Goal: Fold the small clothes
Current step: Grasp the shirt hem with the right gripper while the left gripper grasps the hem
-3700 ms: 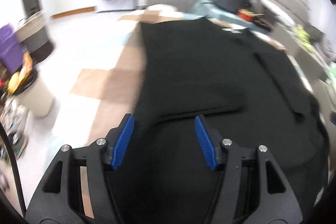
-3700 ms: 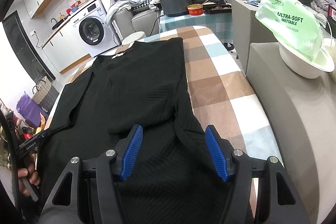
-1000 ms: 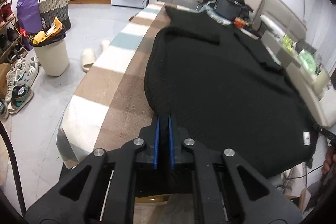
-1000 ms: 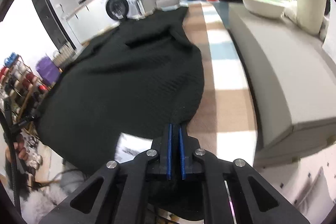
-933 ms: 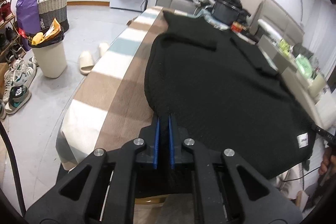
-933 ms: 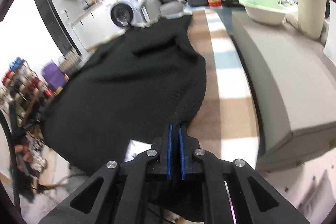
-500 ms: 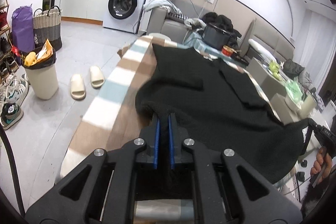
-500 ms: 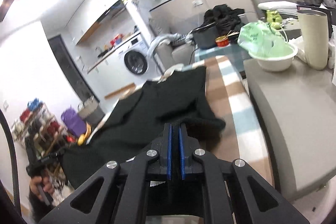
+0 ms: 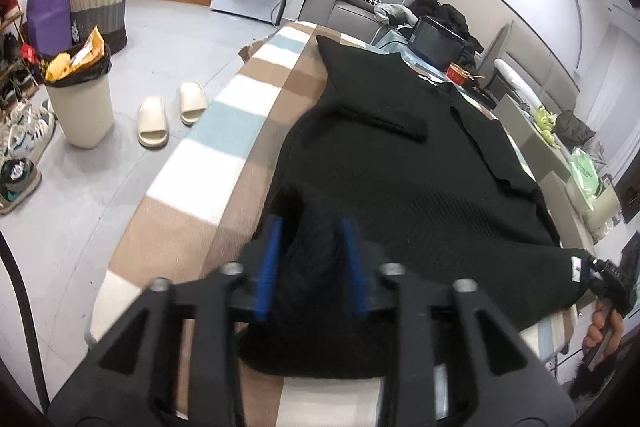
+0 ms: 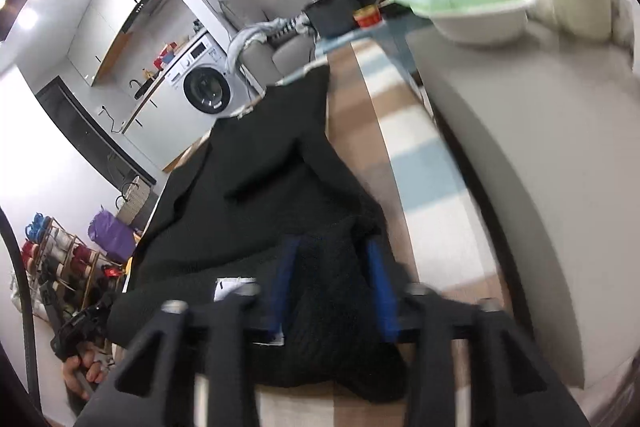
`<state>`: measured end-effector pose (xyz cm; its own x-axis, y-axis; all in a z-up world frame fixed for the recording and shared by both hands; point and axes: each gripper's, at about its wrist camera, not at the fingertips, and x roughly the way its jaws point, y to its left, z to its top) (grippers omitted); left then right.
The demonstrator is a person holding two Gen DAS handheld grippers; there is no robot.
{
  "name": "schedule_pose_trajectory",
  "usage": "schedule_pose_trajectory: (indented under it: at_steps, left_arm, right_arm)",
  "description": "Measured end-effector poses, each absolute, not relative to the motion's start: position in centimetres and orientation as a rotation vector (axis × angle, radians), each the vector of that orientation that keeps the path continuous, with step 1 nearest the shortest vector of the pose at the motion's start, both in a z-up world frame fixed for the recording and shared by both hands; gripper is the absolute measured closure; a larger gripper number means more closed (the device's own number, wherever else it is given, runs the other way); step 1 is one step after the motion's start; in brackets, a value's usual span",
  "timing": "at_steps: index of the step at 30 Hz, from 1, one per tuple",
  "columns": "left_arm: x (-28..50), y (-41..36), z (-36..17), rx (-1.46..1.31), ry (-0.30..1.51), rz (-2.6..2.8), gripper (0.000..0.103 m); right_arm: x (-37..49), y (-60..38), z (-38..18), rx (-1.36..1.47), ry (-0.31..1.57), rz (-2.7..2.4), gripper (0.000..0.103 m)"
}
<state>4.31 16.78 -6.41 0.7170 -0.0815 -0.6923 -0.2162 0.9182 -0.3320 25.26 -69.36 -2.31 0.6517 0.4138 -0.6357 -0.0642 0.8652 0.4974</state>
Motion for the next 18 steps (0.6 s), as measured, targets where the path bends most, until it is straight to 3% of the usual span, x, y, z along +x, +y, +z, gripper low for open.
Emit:
schedule_pose_trajectory:
  at_steps: [1, 4, 18]
  left_arm:
    - [3.9, 16.7, -6.8, -0.419, 0.775, 0.079, 0.057]
    - [2.7, 16.9, -7.7, -0.438, 0.776, 0.085, 0.051]
    - [-1.5, 15.2, -8.9, -0.39, 0.825, 0.021, 0.05]
  right_arm:
    - [24.9, -69.5, -2.7, 0.471, 0.831, 0.301, 0.054]
    - [23.9, -69.8, -3.5, 0.48, 0.854, 0.32, 0.051]
    - [20.0, -69.3, -4.7, 0.402, 0.894, 0.456, 0.049]
